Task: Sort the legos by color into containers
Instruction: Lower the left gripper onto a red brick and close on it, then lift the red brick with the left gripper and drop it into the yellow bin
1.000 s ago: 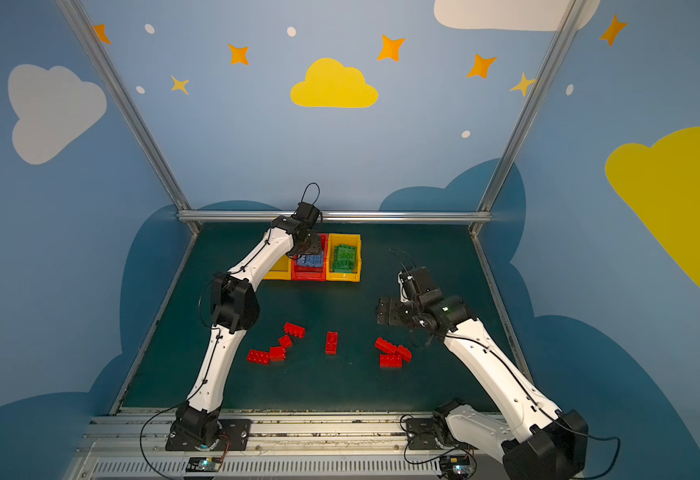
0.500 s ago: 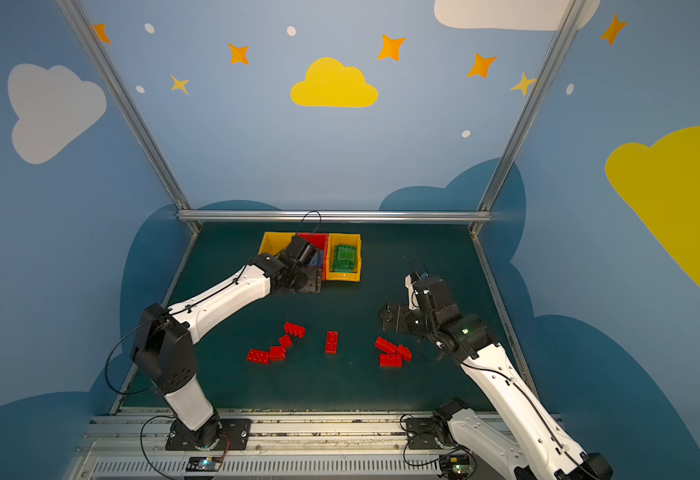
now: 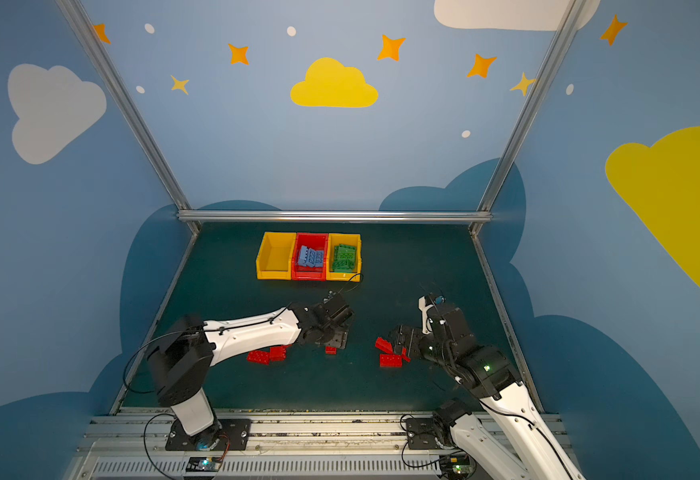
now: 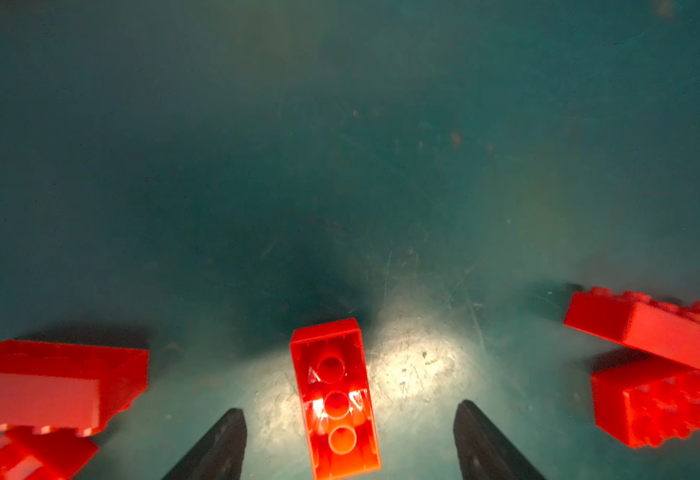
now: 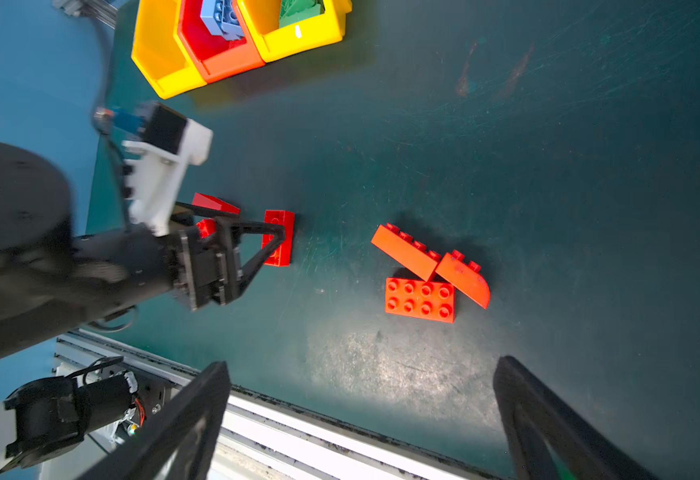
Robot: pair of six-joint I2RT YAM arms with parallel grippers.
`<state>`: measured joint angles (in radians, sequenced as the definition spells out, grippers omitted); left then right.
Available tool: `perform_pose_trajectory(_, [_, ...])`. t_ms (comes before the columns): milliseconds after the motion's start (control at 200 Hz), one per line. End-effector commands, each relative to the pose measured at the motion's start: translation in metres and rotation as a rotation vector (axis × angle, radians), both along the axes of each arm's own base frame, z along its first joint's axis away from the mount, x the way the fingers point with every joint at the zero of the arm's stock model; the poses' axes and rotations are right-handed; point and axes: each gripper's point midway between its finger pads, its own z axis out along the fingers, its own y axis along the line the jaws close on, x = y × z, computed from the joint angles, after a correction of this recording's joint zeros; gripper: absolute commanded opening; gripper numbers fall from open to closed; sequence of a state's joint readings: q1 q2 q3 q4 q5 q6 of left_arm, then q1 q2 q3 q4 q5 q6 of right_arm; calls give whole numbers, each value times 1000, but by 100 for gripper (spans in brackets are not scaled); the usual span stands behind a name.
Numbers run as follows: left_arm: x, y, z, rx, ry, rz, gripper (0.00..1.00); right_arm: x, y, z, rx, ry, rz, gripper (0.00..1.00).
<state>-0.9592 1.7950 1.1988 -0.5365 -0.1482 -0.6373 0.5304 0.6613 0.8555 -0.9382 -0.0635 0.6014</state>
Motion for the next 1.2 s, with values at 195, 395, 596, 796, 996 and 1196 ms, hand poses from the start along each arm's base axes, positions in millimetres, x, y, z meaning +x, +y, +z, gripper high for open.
perform_pose_trajectory(195, [-5,3,-32,29,43,33,64,-6,-5,-10,-21,31,-20,97])
perform_pose_trajectory(395, [-2,5,-38,77,50,27,33,-2,-3,-8,-26,29,-14,97])
perform_pose_trajectory(596, [16,13,-10,130,-10,24,18,4,2,-4,-27,20,-3,97])
perform_pose_trajectory(796, [59,44,38,143,-92,80,17,14,11,4,-15,3,17,97])
perform_pose_trajectory(996, [117,103,88,90,-166,245,17,29,27,11,-3,1,59,97])
perform_pose_trajectory(1196, [175,161,111,58,-201,406,19,54,56,16,33,7,129,97])
